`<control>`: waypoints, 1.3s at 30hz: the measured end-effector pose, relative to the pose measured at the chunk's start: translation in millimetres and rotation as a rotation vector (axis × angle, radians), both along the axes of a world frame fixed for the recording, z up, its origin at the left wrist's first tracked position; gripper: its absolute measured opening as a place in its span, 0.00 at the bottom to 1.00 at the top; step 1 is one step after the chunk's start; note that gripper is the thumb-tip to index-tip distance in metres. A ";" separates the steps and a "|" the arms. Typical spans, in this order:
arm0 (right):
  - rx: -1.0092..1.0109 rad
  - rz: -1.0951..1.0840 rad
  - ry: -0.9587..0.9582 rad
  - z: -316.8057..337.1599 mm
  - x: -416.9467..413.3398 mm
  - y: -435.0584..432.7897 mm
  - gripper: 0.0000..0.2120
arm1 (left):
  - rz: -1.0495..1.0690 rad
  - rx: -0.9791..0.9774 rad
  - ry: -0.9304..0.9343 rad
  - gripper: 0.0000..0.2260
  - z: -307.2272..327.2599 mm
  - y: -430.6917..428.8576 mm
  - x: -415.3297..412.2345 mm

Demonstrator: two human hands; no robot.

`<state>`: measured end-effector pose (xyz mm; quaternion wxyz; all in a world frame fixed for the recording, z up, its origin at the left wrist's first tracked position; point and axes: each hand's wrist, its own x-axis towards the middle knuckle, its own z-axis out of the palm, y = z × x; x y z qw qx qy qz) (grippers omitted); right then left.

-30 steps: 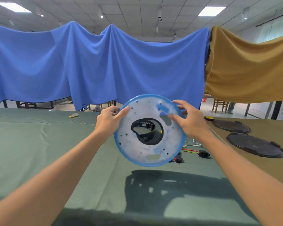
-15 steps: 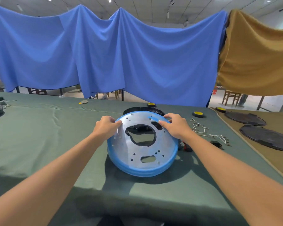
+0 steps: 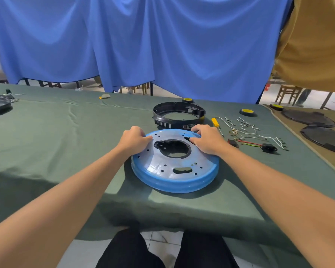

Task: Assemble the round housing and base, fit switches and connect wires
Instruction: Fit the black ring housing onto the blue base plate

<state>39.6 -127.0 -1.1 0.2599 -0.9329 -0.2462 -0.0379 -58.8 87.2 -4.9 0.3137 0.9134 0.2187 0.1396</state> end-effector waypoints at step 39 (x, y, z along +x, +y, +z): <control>-0.230 0.046 -0.442 6.3 98.3 15.5 0.12 | 0.162 -0.592 -0.127 0.24 -2.7 33.7 149.5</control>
